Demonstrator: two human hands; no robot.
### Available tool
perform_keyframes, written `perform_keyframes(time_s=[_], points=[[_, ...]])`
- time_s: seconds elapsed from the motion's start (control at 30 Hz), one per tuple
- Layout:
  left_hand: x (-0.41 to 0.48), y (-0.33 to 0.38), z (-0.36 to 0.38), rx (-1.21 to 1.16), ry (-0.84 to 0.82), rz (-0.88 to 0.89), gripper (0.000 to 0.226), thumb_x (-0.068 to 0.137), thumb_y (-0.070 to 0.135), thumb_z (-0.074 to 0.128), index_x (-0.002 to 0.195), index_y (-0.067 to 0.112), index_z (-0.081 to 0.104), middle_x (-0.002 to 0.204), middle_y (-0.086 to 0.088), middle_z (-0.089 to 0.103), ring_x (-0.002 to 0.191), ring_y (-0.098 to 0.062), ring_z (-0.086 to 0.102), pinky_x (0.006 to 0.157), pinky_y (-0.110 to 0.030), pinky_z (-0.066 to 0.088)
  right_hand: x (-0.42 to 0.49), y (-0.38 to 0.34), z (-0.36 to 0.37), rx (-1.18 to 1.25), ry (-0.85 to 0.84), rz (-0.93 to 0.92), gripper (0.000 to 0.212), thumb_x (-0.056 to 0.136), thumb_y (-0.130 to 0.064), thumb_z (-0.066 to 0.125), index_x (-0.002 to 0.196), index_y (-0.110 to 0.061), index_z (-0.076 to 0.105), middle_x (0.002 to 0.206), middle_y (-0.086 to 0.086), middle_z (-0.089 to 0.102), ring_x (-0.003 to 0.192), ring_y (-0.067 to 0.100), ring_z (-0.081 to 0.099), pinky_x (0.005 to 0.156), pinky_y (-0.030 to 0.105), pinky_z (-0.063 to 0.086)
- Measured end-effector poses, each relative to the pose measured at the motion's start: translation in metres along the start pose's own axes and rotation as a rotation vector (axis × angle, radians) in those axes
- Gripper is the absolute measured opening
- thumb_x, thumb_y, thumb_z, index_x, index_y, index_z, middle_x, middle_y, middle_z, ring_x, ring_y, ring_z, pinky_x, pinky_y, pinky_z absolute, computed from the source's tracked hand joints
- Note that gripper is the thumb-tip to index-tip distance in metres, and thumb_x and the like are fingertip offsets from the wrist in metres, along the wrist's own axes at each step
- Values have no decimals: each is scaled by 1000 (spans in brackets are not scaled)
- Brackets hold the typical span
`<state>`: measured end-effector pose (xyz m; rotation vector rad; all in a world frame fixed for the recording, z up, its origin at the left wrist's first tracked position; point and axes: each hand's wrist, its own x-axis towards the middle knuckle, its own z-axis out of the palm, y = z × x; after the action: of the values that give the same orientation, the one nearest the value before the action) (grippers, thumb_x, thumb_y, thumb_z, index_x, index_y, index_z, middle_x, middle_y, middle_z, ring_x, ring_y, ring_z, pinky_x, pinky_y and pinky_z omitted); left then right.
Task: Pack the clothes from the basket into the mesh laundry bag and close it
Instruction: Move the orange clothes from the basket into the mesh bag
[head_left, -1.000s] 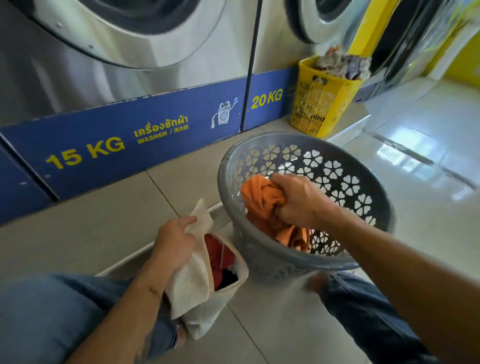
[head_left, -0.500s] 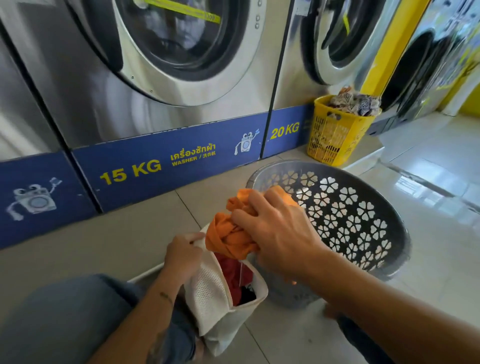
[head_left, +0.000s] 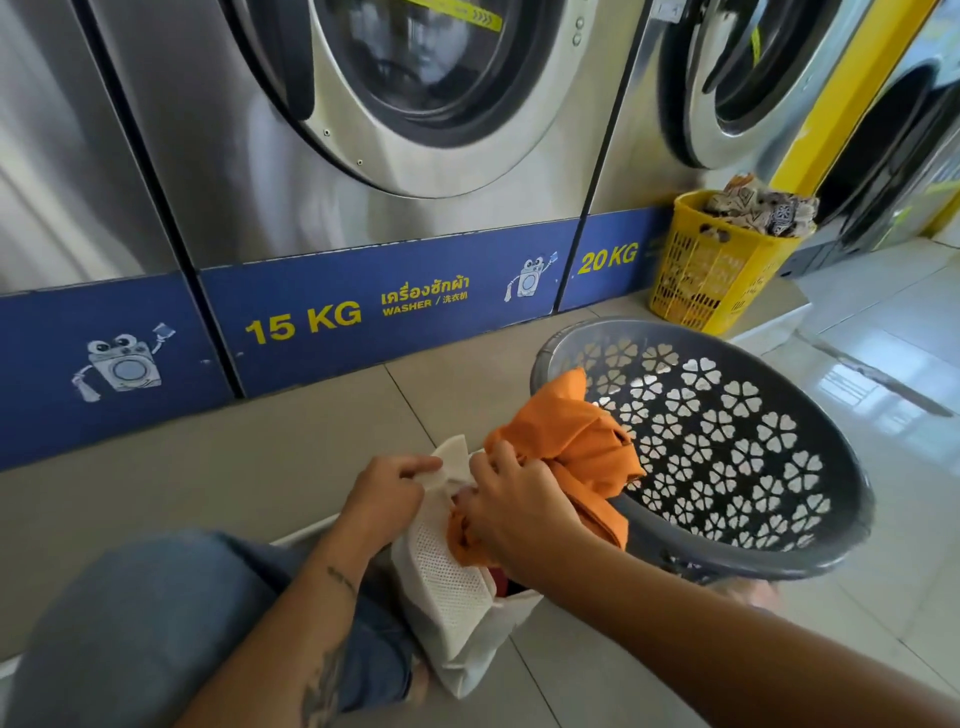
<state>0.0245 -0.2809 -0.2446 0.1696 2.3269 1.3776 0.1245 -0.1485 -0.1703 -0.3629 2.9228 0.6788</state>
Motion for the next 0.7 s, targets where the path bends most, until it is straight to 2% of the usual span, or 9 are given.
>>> perform_keyframes(time_s=[0.1,0.23,0.3,0.37,0.4,0.47,0.53,0.6,0.7], points=[[1,1,-1,-2,39,0,45,94,2,47,122,28,70,120,0,61,86,-8,57,67,-22,50,11,-2,7,-49,-41,39,48,100,-52,47,129,-15,55,121,16,51,110,38,48,73,40,45],[2,2,0,4,38,5,46,94,0,46,122,27,70,128,-3,62,91,-12,58,69,-19,47,14,4,12,29,1,-3,45,93,-42,62,130,-17,56,134,14,45,117,35,45,78,39,45],[3,2,-1,15,39,8,47,94,0,45,122,27,70,130,-4,62,88,-9,56,67,-17,45,10,13,15,74,57,-66,59,80,-51,73,128,-20,57,134,12,45,115,34,45,85,43,46],[3,4,-1,19,46,9,47,94,0,46,122,28,71,128,-4,62,86,-10,57,69,-19,48,4,27,20,23,106,-76,75,69,-67,72,129,-25,56,131,11,48,112,35,45,92,50,39],[3,5,0,23,44,17,46,95,1,46,121,29,71,127,-4,62,86,-11,59,69,-20,50,2,35,21,-15,104,-42,78,70,-71,67,134,-28,53,135,13,46,118,38,42,97,54,34],[2,8,2,40,27,33,46,96,1,46,123,29,70,129,-4,62,87,-13,62,67,-19,50,-5,52,23,-52,48,63,77,75,-69,58,141,-32,45,151,19,32,139,50,25,109,67,21],[1,10,5,75,15,59,46,96,1,46,126,28,68,136,-3,59,103,-17,61,79,-24,53,-7,63,30,-51,-40,141,69,82,-58,51,142,-26,44,156,21,22,145,53,15,114,72,13],[0,11,7,103,20,67,47,95,0,46,126,28,68,140,-2,57,120,-22,56,100,-36,51,-6,69,34,-69,-54,159,53,87,-39,50,137,-20,53,149,15,34,134,47,34,111,65,27],[-1,12,7,112,34,54,47,94,-1,48,126,28,68,139,-1,58,121,-23,56,104,-38,49,0,75,39,-12,40,138,36,81,-32,65,115,-18,69,117,9,61,107,37,55,97,57,42]])
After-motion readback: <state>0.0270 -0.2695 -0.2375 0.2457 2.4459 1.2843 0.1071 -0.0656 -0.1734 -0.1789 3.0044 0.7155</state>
